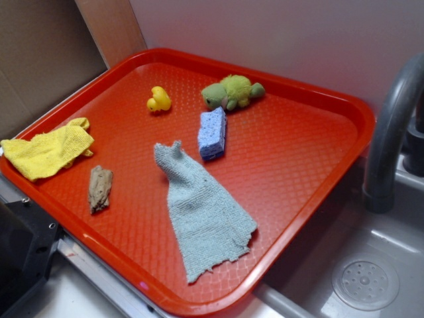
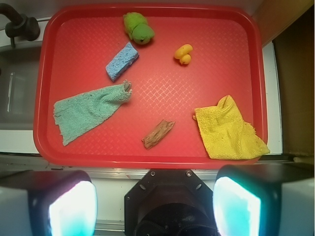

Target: Grab the wood chip.

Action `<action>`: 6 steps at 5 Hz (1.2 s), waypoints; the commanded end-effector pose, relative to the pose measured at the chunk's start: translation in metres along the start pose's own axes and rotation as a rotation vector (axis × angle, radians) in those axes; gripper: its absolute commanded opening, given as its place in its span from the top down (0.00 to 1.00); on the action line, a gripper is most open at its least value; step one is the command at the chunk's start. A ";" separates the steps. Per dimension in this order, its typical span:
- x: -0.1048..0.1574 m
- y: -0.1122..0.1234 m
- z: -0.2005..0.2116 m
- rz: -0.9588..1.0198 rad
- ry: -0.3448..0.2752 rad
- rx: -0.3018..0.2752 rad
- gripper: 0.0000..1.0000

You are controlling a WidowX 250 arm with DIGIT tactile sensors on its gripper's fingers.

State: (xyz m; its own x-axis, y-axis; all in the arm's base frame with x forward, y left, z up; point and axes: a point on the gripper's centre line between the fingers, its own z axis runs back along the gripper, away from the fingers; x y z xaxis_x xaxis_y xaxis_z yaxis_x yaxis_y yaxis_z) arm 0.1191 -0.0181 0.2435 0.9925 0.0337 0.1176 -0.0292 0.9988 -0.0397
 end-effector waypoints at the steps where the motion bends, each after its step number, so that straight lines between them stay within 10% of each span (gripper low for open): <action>1: 0.000 0.000 0.000 0.000 0.000 0.000 0.00; 6: 0.015 0.034 -0.207 0.406 -0.023 0.102 0.00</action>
State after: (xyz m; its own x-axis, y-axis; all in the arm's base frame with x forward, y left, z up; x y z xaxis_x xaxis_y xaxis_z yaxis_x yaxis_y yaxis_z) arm 0.1526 0.0081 0.0334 0.9011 0.4200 0.1081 -0.4247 0.9050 0.0236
